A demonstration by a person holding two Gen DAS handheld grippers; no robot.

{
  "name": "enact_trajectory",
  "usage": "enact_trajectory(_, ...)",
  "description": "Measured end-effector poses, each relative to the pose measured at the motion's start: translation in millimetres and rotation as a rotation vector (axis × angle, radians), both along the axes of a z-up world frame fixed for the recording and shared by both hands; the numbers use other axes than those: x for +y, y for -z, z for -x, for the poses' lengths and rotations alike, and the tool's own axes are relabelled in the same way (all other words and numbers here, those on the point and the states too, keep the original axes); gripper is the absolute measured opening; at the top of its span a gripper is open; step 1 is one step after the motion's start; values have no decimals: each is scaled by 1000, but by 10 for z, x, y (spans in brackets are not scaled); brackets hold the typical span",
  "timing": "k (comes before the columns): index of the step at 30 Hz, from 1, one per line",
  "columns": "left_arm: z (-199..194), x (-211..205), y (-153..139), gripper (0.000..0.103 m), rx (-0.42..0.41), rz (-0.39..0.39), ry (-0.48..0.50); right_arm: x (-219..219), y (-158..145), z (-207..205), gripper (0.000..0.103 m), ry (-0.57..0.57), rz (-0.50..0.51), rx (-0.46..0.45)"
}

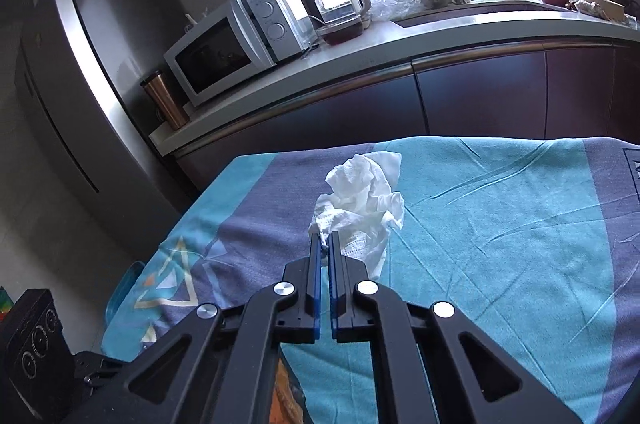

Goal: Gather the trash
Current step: 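Grasp the gold snack wrapper with the left tool while the right tool grasps the white tissue, then carry the gold wrapper and white tissue with both tools over the teal bin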

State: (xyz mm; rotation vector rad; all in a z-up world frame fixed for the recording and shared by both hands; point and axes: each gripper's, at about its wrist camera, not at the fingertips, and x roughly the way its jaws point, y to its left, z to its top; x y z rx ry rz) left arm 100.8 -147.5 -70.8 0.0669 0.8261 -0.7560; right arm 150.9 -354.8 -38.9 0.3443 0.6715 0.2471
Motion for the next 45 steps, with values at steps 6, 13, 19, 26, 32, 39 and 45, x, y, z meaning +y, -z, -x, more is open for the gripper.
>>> enact_trajectory(6,25,300,-100,5,-19,15,-54,144,-110,307,3,-53,-31,-41)
enact_trajectory(13,87,673,-184,5,-42,21,-130,433,-71,582,3,-107,-38,-65)
enact_trajectory(19,153,988,-239,5,-70,18,-183,646,-35,685,3,-153,-79,-66)
enact_trajectory(26,235,1331,-282,5,-77,40,-244,924,-52,744,3,-208,-77,-70)
enact_trajectory(32,303,1570,-316,5,-85,57,-292,1185,-55,802,3,-258,-74,-78)
enact_trajectory(39,385,1820,-357,5,-100,64,-345,1423,-80,817,3,-300,-76,-88)
enact_trajectory(45,444,2007,-387,5,-109,71,-384,1623,-70,791,3,-341,-80,-86)
